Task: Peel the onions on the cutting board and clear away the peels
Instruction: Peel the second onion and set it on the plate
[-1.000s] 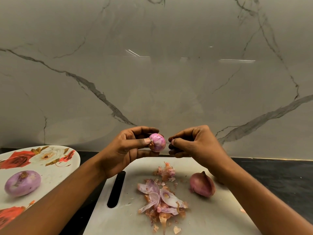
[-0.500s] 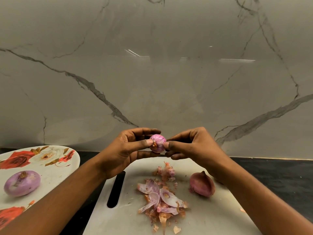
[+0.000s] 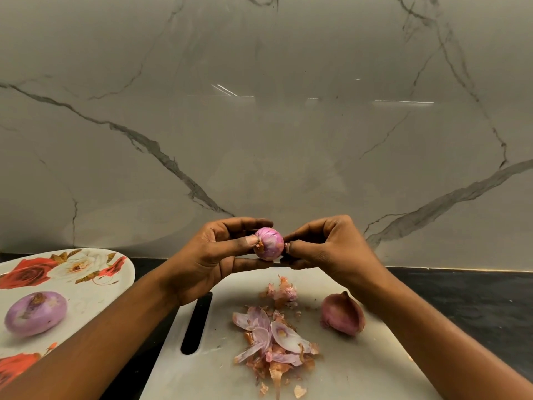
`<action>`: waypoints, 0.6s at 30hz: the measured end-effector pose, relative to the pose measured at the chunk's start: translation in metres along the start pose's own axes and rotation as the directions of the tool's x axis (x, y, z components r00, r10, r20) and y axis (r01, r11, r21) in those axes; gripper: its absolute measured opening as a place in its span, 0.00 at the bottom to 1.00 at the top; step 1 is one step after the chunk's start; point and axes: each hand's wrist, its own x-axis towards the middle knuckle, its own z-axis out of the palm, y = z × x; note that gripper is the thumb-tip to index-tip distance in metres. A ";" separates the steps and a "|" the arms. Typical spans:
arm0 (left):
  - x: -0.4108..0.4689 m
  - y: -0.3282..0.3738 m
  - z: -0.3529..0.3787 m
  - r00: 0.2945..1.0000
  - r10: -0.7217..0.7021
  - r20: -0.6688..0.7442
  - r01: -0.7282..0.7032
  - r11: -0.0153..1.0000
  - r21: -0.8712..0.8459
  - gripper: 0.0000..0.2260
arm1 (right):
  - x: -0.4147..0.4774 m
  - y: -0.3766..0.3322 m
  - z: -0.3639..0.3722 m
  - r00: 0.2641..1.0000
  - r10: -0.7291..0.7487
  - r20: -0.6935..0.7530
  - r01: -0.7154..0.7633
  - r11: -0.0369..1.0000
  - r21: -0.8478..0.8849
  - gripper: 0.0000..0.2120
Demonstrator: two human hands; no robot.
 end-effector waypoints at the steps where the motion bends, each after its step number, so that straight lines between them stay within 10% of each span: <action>1: 0.000 0.000 0.000 1.000 -0.001 0.005 0.001 1.000 -0.011 0.17 | 0.000 0.001 0.000 1.000 -0.008 -0.008 0.008 1.000 -0.008 0.04; 18: 0.000 0.000 -0.002 1.000 -0.002 0.030 0.003 1.000 -0.029 0.14 | 0.000 -0.001 0.001 0.999 -0.030 -0.012 0.030 1.000 -0.005 0.05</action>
